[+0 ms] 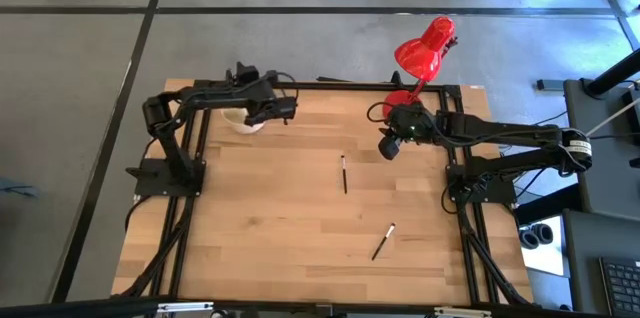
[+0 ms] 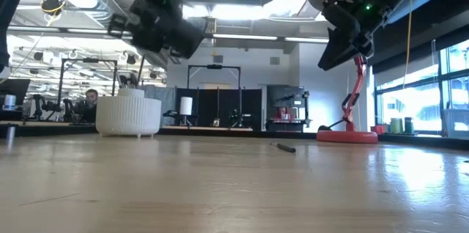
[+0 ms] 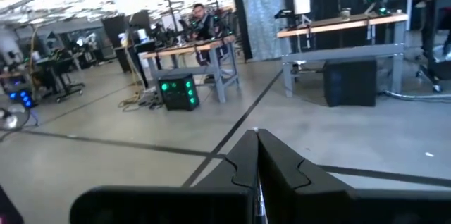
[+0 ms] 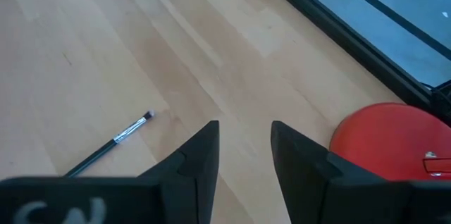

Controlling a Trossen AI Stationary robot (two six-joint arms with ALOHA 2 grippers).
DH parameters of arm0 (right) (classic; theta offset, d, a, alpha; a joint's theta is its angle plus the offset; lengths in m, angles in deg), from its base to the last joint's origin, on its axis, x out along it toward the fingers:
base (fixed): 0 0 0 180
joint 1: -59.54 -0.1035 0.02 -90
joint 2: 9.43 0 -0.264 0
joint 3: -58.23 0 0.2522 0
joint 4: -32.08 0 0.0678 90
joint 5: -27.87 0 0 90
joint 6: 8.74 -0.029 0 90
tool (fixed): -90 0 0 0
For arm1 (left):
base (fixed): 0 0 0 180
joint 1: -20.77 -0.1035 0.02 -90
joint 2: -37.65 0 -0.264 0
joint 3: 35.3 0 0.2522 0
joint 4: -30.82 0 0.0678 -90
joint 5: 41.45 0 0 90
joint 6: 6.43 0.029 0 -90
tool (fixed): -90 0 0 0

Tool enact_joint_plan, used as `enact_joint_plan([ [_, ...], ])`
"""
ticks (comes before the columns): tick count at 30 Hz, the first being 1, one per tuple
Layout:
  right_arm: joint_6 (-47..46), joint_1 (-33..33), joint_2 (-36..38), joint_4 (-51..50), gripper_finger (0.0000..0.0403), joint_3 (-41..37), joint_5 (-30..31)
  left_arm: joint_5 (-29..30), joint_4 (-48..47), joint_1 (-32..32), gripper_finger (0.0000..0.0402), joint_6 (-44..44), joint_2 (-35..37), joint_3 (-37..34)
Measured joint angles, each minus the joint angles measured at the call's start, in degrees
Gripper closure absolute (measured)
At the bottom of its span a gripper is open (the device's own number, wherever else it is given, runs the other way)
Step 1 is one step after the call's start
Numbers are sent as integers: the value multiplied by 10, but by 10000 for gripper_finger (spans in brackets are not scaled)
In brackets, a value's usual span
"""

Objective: Put items in baskets/containers
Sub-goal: Put the black eyeshadow brush into the white organizer

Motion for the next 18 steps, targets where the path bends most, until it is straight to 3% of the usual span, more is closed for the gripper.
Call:
enact_joint_plan([
  [10,13,0,0,12,274,0,0,0,13,-29,392,-135,2,-85],
  [18,13,0,0,12,274,0,0,1,14,-31,386,-64,2,-86],
])
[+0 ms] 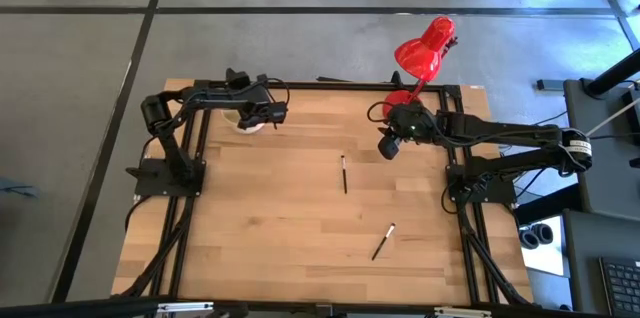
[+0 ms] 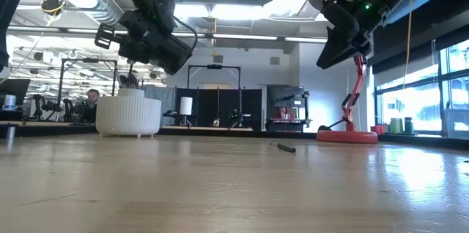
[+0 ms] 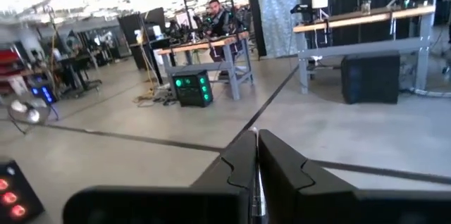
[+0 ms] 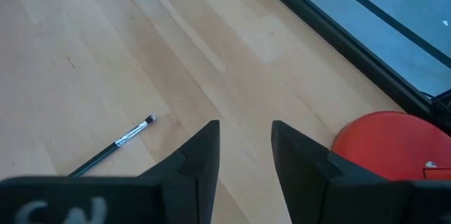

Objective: Put items in baskets/containers
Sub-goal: Put the black eyeshadow brush into the white organizer

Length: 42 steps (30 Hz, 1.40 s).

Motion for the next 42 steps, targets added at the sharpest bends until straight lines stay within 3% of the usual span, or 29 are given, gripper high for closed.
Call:
enact_joint_plan([
  [11,0,0,0,0,274,0,0,-17,-3,43,328,43,0,1],
  [16,-1,0,0,0,274,0,0,-68,0,62,305,103,1,49],
  [18,-5,0,0,0,274,0,-1,-98,33,70,302,188,1,78],
  [23,-17,0,0,11,274,0,-5,-189,254,100,305,561,1,106],
  [26,-20,0,1,10,274,0,-30,-343,415,114,305,730,1,106],
  [28,-27,0,3,2,274,0,-59,-479,508,119,304,779,-2,106],
  [30,-32,0,9,-11,274,0,-95,-594,582,125,301,789,-11,106],
  [32,-33,-1,15,-19,274,0,-116,-654,642,137,297,787,-26,106],
  [37,-46,-7,39,-55,274,0,-93,-636,719,184,286,769,-81,105],
  [42,-71,-9,62,-93,274,0,-35,-623,761,218,279,687,-150,118],
])
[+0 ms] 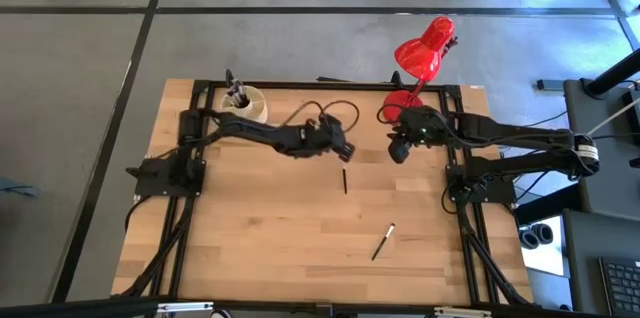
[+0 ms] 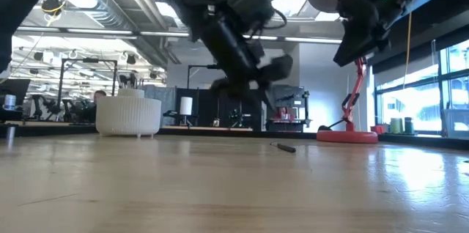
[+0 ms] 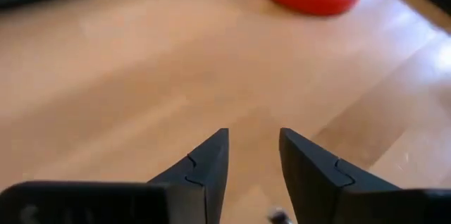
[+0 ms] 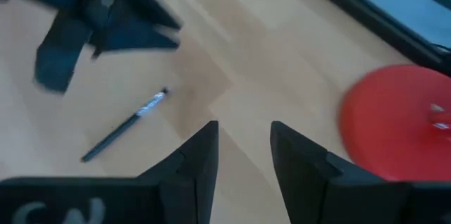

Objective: Put items in baskets/containers
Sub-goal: Put the black eyeshadow brush into the white organizer

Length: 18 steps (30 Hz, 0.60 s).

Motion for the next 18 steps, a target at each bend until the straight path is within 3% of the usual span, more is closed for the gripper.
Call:
enact_joint_plan([
  [3,-7,0,1,-11,274,0,18,-16,-10,16,277,-55,-38,35],
  [9,-9,0,0,-18,274,0,22,-38,-70,46,277,-60,-96,112],
  [13,-10,0,0,-22,274,0,21,-17,-157,56,277,-61,-112,150],
  [18,-17,0,0,-27,274,0,24,20,-198,62,277,-71,-115,159],
])
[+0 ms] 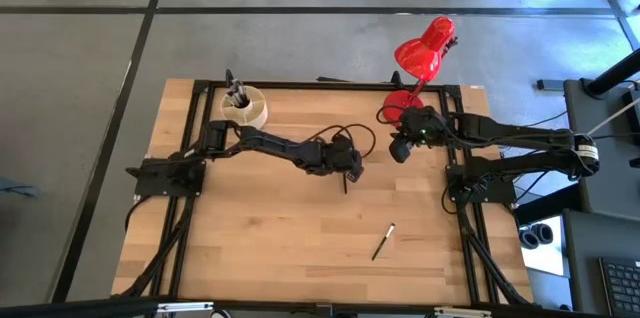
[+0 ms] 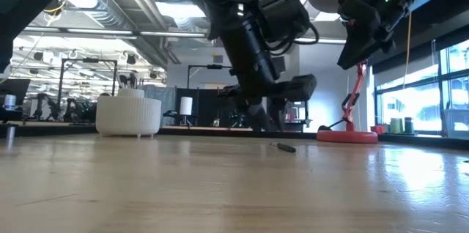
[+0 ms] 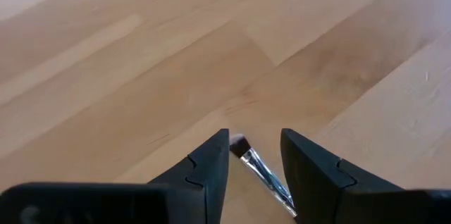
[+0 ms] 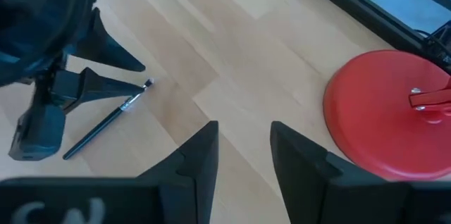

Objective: Put items in baskets/containers
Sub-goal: Put the black eyeshadow brush into the white organizer

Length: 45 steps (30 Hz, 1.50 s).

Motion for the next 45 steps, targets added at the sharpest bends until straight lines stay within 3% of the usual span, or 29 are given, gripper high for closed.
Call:
enact_joint_plan([
  [17,0,-1,0,-5,274,0,0,-7,0,0,282,-17,-30,-1],
  [26,1,-1,0,-5,274,0,0,-17,-66,0,384,-3,-29,1],
  [31,1,-1,0,-5,274,0,0,-11,-79,0,396,33,-20,0],
  [38,1,-1,0,-5,274,0,0,111,-230,-5,398,18,67,-3],
  [45,-1,-1,0,-5,274,0,0,273,-387,-33,398,-71,172,-3],
])
